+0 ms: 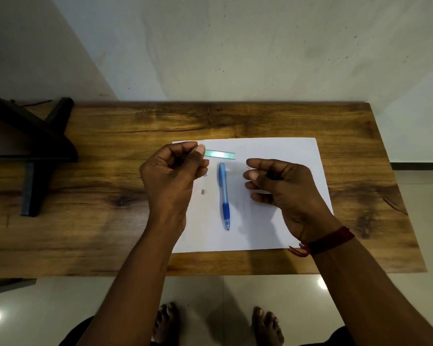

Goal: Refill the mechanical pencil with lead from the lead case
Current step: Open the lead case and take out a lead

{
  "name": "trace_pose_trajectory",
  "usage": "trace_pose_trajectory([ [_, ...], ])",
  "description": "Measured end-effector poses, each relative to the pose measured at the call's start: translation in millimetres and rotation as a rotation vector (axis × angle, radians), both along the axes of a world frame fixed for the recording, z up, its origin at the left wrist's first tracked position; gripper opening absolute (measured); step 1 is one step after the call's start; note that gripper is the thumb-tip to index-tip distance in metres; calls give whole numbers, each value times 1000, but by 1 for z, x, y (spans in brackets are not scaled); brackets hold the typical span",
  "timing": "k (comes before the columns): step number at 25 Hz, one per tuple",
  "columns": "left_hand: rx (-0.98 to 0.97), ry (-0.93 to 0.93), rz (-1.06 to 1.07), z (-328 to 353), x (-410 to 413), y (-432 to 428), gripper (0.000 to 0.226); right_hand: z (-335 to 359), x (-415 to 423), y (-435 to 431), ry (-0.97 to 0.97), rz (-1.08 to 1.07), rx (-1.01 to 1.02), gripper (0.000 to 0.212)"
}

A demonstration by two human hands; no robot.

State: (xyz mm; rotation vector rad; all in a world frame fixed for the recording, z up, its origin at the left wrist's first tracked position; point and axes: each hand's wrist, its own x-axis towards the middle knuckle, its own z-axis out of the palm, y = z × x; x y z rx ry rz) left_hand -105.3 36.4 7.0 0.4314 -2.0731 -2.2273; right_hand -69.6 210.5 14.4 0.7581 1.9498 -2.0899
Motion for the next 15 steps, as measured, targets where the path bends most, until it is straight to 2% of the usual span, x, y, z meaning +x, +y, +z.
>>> trace_pose_trajectory([
  [3,68,-36,2,-1,7,12,15,0,0,0,-28,-76,12,20],
  [6,67,-49,-31,-2,15,26,9,3,1,0,-50,-153,-127,16],
  [9,-28,-64,-49,-4,26,40,14,5,2,2,-72,-196,-270,16],
  [15,-176,-105,-65,-8,32,49,12,4,1,1,-33,-221,-321,21],
])
